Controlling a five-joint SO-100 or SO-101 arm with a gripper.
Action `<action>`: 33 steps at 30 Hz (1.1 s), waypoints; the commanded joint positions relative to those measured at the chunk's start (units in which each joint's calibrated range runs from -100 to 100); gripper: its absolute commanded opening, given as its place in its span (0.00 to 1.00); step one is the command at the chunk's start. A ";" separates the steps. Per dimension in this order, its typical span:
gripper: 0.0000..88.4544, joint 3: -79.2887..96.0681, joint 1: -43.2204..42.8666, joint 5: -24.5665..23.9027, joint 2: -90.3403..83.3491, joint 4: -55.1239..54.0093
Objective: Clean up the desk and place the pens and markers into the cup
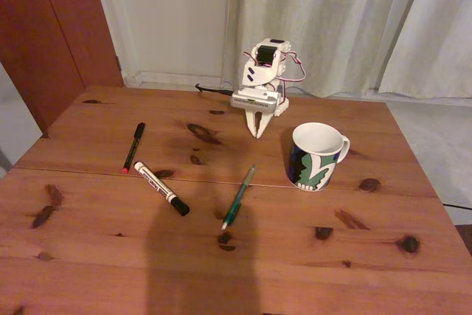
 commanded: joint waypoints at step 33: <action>0.01 0.57 0.21 0.33 0.34 0.88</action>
